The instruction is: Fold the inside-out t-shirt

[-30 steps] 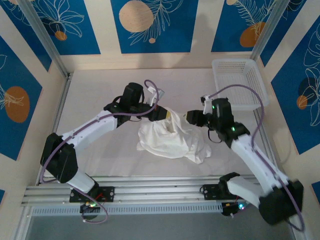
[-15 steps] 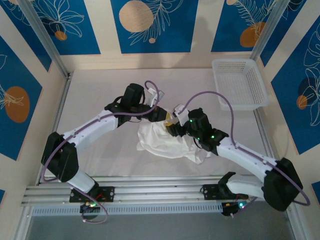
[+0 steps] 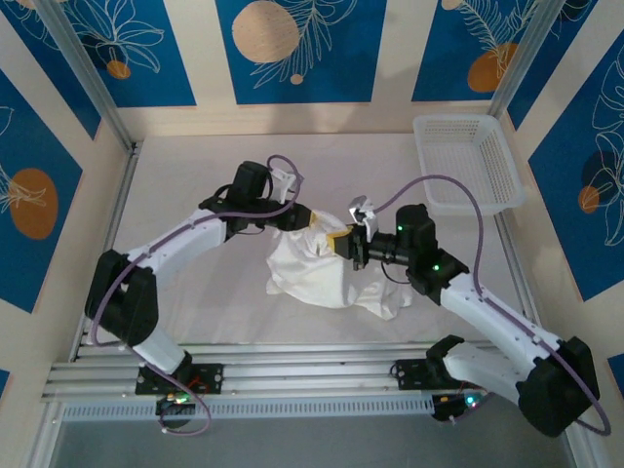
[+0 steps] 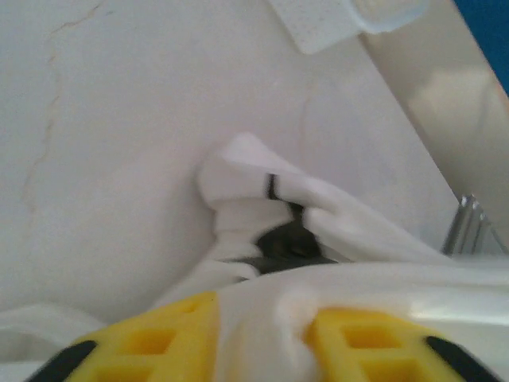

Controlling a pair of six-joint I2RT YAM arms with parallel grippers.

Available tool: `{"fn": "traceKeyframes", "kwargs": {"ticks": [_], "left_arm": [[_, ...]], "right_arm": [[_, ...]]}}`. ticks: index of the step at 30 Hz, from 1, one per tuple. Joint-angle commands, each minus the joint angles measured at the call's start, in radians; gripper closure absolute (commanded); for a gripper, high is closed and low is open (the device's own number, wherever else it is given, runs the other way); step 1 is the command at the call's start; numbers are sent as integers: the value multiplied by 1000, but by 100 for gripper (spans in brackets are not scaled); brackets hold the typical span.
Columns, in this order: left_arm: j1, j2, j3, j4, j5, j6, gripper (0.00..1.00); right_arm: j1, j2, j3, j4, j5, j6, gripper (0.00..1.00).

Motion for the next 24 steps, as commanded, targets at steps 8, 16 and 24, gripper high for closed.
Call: {"fn": "traceKeyframes", "kwargs": {"ticks": [8, 16, 24], "left_arm": [[31, -323, -215, -50, -165, -2, 43], [-173, -474, -300, 30, -190, -62, 43], [-278, -250, -167, 16, -341, -41, 40]], "right_arm": [[-61, 27, -16, 36, -14, 122, 100], [-69, 59, -10, 35, 31, 138, 100], [-69, 53, 13, -21, 42, 153, 100]]}}
